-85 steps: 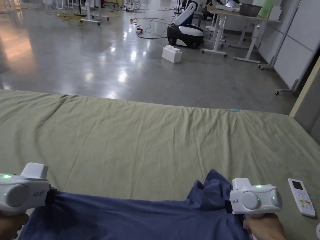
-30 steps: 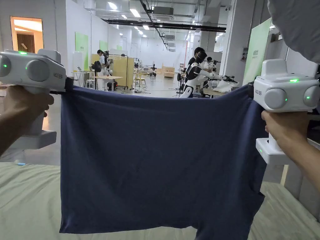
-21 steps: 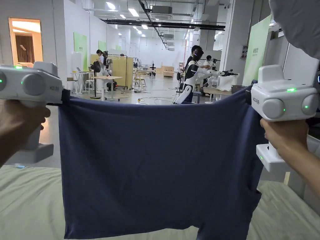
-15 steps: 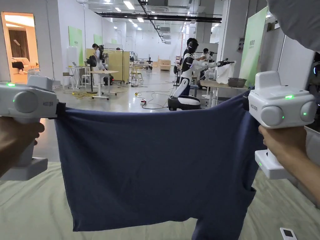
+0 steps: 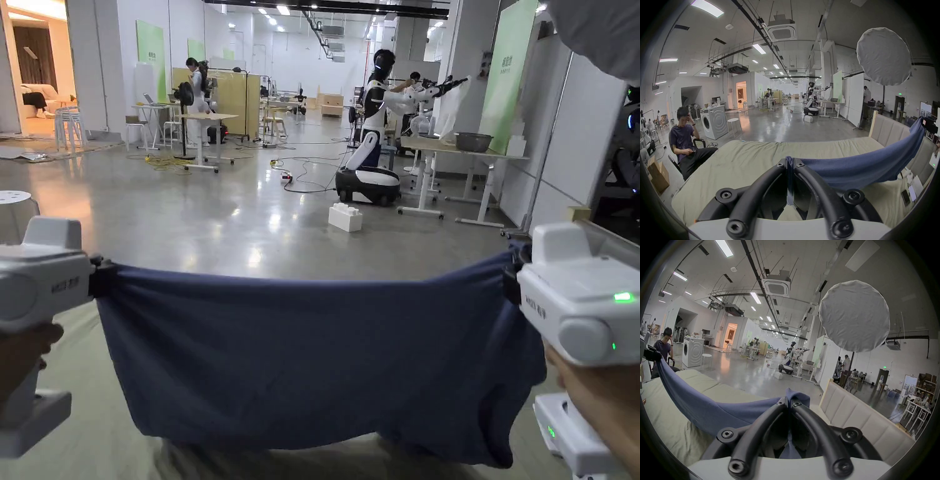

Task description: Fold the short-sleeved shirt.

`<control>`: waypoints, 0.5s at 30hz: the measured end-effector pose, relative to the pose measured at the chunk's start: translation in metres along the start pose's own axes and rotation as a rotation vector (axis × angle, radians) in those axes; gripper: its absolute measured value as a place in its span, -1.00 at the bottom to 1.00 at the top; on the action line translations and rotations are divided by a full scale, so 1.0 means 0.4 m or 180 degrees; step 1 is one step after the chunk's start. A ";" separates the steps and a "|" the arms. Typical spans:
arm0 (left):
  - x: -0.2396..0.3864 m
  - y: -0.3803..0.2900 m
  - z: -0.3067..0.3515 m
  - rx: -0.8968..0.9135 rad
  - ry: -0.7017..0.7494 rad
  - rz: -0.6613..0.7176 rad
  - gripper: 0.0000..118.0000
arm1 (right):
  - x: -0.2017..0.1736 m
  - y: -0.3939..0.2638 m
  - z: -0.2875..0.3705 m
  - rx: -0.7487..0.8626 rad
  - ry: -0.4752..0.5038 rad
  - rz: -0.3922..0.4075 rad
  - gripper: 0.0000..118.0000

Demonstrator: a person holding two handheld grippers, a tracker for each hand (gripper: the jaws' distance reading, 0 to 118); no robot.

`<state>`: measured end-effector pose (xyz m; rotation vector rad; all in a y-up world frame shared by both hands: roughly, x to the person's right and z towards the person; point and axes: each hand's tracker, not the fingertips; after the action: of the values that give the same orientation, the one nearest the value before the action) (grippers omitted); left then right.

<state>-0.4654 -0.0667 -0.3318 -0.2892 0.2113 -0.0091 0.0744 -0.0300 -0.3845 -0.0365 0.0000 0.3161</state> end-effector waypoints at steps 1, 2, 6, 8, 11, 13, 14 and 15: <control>-0.005 -0.029 0.022 -0.0046 -0.0048 -0.0038 -0.90 | -0.002 -0.032 0.025 -0.0031 0.0048 -0.0002 -0.96; -0.008 -0.067 0.044 -0.0046 -0.0026 -0.0025 -0.90 | -0.007 -0.063 0.051 -0.0075 0.0062 -0.0008 -0.96; -0.027 -0.218 0.127 -0.0304 -0.0117 0.0052 -0.90 | -0.031 -0.183 0.164 -0.0350 0.0237 0.0006 -0.96; -0.033 -0.295 0.168 -0.0392 -0.0082 0.0080 -0.90 | -0.037 -0.240 0.212 -0.0453 0.0269 -0.0012 -0.96; -0.045 -0.405 0.227 -0.0609 -0.0124 0.0101 -0.90 | -0.062 -0.324 0.291 -0.0656 0.0355 -0.0001 -0.96; -0.050 -0.479 0.262 -0.0777 -0.0100 0.0174 -0.90 | -0.078 -0.380 0.338 -0.0801 0.0431 -0.0006 -0.96; -0.049 -0.515 0.276 -0.0869 -0.0142 0.0211 -0.90 | -0.085 -0.412 0.360 -0.0918 0.0446 -0.0061 -0.96; -0.051 -0.551 0.291 -0.0968 -0.0156 0.0263 -0.90 | -0.091 -0.441 0.376 -0.1019 0.0483 -0.0079 -0.96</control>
<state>-0.4564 -0.2442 -0.1562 -0.5830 0.1757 0.1128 0.0938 -0.2036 -0.2276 -0.3775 0.0994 0.2856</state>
